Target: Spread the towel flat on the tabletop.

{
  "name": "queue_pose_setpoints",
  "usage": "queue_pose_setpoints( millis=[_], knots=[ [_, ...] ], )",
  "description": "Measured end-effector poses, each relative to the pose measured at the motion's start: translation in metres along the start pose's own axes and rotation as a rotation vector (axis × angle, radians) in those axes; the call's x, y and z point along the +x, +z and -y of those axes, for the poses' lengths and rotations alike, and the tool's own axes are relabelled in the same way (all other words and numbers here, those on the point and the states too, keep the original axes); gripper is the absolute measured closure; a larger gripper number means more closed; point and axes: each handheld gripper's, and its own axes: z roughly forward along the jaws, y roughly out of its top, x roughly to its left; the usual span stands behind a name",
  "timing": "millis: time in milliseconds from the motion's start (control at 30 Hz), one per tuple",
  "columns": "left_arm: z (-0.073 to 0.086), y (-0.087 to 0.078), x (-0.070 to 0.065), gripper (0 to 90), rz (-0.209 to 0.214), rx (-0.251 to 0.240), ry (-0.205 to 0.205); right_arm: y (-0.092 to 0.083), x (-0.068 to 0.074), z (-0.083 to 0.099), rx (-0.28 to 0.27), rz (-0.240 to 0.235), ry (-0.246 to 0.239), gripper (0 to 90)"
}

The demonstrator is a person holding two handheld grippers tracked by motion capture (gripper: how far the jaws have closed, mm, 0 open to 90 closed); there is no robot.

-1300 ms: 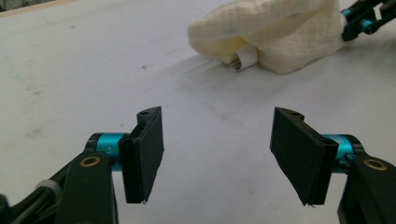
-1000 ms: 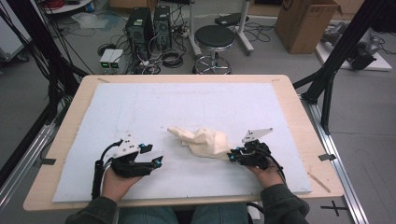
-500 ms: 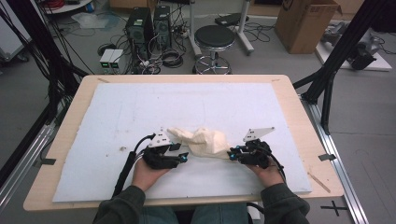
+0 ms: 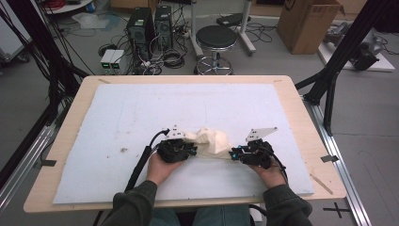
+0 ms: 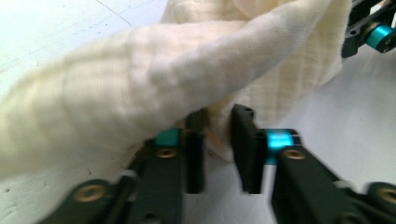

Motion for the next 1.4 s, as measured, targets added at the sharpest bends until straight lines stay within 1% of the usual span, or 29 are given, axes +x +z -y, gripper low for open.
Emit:
queue_pose_setpoints(
  millis=[67, 133, 233, 267, 400, 467, 500, 533, 600, 633, 667, 733, 767, 800, 833, 933, 967, 1000, 1033, 1067, 1133, 1167, 1233, 1267, 1400],
  knots=[
    [0.0, -0.001, -0.001, 84.7, 0.0, -0.004, 0.019, -0.001, 0.0, -0.001, -0.007, 0.001, -0.002, 77.5],
    [-0.001, -0.004, -0.002, 86.3, -0.006, -0.009, 0.034, -0.001, 0.003, -0.002, -0.008, 0.002, -0.004, 77.6],
    [-0.003, -0.011, -0.003, 86.5, -0.002, -0.014, 0.04, -0.003, 0.006, -0.004, -0.016, 0.003, -0.025, 78.3],
    [-0.003, -0.015, -0.004, 86.5, -0.006, -0.015, 0.052, -0.003, 0.007, -0.005, -0.015, 0.004, -0.023, 78.9],
    [-0.006, -0.034, -0.006, 86.6, -0.016, -0.02, 0.082, -0.004, 0.015, -0.01, -0.032, -0.009, -0.056, 81.5],
    [-0.006, -0.044, -0.006, 86.6, -0.023, -0.013, 0.1, -0.003, 0.018, -0.011, -0.029, -0.016, -0.063, 81.3],
    [-0.006, -0.051, -0.007, 86.6, -0.03, -0.008, 0.106, -0.001, 0.019, -0.012, -0.03, -0.023, -0.068, 80.5],
    [-0.006, -0.056, -0.007, 86.6, -0.036, 0.001, 0.116, 0.001, 0.021, -0.013, -0.018, -0.034, -0.073, 78.8],
    [-0.004, -0.067, -0.008, 86.6, -0.04, 0.008, 0.122, 0.007, 0.023, -0.013, -0.006, -0.044, -0.08, 73.5],
    [-0.003, -0.072, -0.009, 86.6, -0.042, 0.009, 0.122, 0.01, 0.025, -0.013, 0.001, -0.059, -0.079, 71.9],
    [-0.002, -0.076, -0.011, 86.7, -0.043, 0.013, 0.122, 0.013, 0.027, -0.014, 0.009, -0.074, -0.087, 70.4],
    [0.0, -0.085, -0.012, 86.6, -0.04, 0.024, 0.122, 0.02, 0.033, -0.015, 0.027, -0.083, -0.108, 66.7],
    [0.001, -0.088, -0.013, 86.6, -0.04, 0.031, 0.128, 0.023, 0.034, -0.016, 0.025, -0.102, -0.115, 65.6],
    [0.003, -0.091, -0.014, 86.6, -0.042, 0.034, 0.127, 0.026, 0.037, -0.017, 0.035, -0.112, -0.117, 64.5],
    [0.005, -0.093, -0.013, 86.6, -0.048, 0.041, 0.13, 0.03, 0.039, -0.017, 0.048, -0.114, -0.126, 63.3],
    [0.013, -0.092, -0.008, 86.6, -0.051, 0.057, 0.106, 0.04, 0.045, -0.019, 0.078, -0.136, -0.152, 62.3],
    [0.016, -0.089, -0.004, 86.5, -0.055, 0.065, 0.095, 0.043, 0.047, -0.019, 0.086, -0.131, -0.157, 62.5],
    [0.018, -0.088, -0.002, 86.5, -0.055, 0.067, 0.086, 0.047, 0.049, -0.019, 0.105, -0.135, -0.158, 63.8],
    [0.019, -0.086, 0.0, 86.4, -0.056, 0.069, 0.078, 0.049, 0.049, -0.019, 0.107, -0.131, -0.166, 65.0],
    [0.02, -0.083, 0.003, 86.2, -0.063, 0.083, 0.081, 0.05, 0.05, -0.019, 0.107, -0.126, -0.176, 67.9],
    [0.019, -0.08, 0.006, 84.5, -0.059, 0.077, 0.078, 0.051, 0.049, -0.02, 0.109, -0.122, -0.182, 74.2],
    [0.019, -0.078, 0.007, 82.1, -0.051, 0.071, 0.076, 0.051, 0.048, -0.021, 0.109, -0.121, -0.183, 77.7],
    [0.019, -0.076, 0.009, 72.5, -0.038, 0.075, 0.077, 0.051, 0.046, -0.021, 0.11, -0.144, -0.161, 82.8],
    [0.02, -0.076, 0.01, 67.9, -0.035, 0.086, 0.08, 0.051, 0.045, -0.021, 0.114, -0.152, -0.155, 84.1],
    [0.023, -0.077, 0.009, 56.9, -0.021, 0.108, 0.1, 0.046, 0.04, -0.02, 0.106, -0.161, -0.135, 85.8]
  ],
)
